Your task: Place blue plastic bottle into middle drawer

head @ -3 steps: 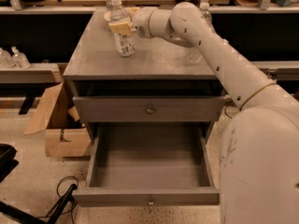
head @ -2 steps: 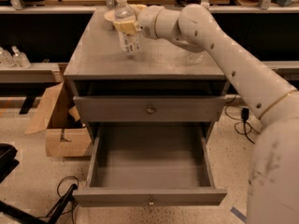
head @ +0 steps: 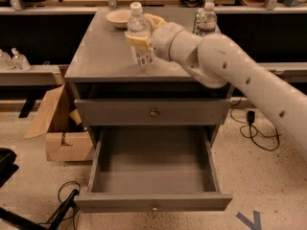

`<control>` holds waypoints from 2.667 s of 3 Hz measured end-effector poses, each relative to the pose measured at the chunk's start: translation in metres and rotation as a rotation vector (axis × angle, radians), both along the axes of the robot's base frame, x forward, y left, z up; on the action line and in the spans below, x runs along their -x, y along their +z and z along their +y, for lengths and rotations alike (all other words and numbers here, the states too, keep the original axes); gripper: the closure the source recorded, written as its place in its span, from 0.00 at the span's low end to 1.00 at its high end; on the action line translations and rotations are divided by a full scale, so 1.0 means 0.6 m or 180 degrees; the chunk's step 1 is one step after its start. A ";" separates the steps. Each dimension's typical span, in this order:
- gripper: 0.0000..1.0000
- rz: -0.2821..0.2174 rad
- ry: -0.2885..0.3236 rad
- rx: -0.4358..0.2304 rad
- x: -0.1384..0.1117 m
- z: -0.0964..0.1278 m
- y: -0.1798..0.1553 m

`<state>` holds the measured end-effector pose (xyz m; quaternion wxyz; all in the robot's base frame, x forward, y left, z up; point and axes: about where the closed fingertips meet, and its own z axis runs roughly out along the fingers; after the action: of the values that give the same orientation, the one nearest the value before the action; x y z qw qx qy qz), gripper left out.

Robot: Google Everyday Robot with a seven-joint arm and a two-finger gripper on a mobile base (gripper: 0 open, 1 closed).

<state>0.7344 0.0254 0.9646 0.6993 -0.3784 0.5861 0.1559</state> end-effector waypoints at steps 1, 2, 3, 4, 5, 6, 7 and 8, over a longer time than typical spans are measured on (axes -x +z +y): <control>1.00 -0.0021 -0.0177 -0.0006 0.083 -0.016 -0.029; 1.00 0.0027 -0.0118 0.0021 0.185 -0.002 -0.081; 1.00 0.0066 -0.0021 0.0093 0.303 -0.034 -0.110; 1.00 0.0062 -0.0168 0.0087 0.297 -0.071 -0.107; 1.00 0.0061 -0.0141 0.0088 0.297 -0.063 -0.107; 1.00 0.0257 0.0005 0.0001 0.293 -0.044 -0.174; 1.00 0.0466 0.0381 -0.0017 0.296 -0.004 -0.270; 1.00 0.0526 0.1136 0.0102 0.307 0.055 -0.372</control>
Offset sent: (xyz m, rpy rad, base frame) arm -0.2165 -0.0474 -0.0951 -0.0132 0.0297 -0.0731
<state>0.5502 0.0587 0.7412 0.6039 -0.4733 0.5676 0.2985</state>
